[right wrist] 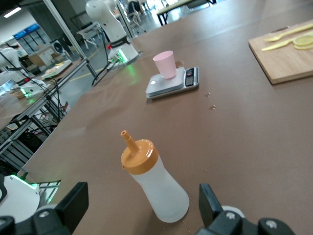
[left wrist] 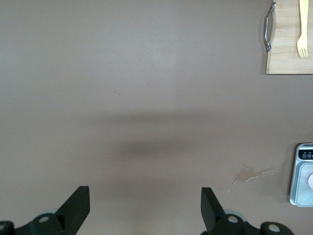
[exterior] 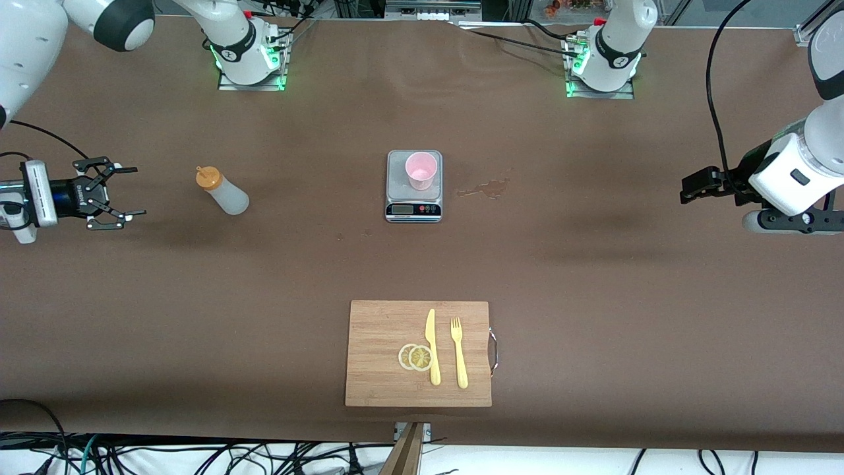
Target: Add sauce to pink cup with both arms
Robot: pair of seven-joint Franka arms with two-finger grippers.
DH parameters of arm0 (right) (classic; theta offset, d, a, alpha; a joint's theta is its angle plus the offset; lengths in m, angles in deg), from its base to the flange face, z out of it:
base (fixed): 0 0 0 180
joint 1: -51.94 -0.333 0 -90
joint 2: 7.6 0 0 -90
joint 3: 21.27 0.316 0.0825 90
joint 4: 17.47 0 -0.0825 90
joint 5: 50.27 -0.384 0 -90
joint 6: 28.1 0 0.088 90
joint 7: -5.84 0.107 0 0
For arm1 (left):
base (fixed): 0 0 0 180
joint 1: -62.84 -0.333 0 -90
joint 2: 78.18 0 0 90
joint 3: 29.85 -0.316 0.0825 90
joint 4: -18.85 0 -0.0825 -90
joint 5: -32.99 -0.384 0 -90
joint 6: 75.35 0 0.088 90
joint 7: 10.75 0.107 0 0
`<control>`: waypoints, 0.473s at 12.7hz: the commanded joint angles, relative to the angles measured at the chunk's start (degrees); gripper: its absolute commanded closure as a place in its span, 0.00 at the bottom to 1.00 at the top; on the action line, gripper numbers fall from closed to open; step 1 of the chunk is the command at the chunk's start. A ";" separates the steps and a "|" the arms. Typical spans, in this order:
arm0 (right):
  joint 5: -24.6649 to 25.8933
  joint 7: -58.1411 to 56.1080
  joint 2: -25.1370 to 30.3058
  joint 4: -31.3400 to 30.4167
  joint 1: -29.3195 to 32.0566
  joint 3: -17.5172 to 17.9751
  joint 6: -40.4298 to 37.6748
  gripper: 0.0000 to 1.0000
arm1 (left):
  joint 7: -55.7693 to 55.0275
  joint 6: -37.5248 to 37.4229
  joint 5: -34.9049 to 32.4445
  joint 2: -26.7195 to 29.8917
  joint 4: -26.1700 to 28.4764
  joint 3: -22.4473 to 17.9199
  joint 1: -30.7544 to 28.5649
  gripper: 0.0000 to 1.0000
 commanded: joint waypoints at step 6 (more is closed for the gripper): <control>19.41 34.03 22.67 -3.98 0.03 17.66 18.24 0.00 | 1.55 -0.88 1.43 -0.43 -1.38 -0.14 -0.20 0.00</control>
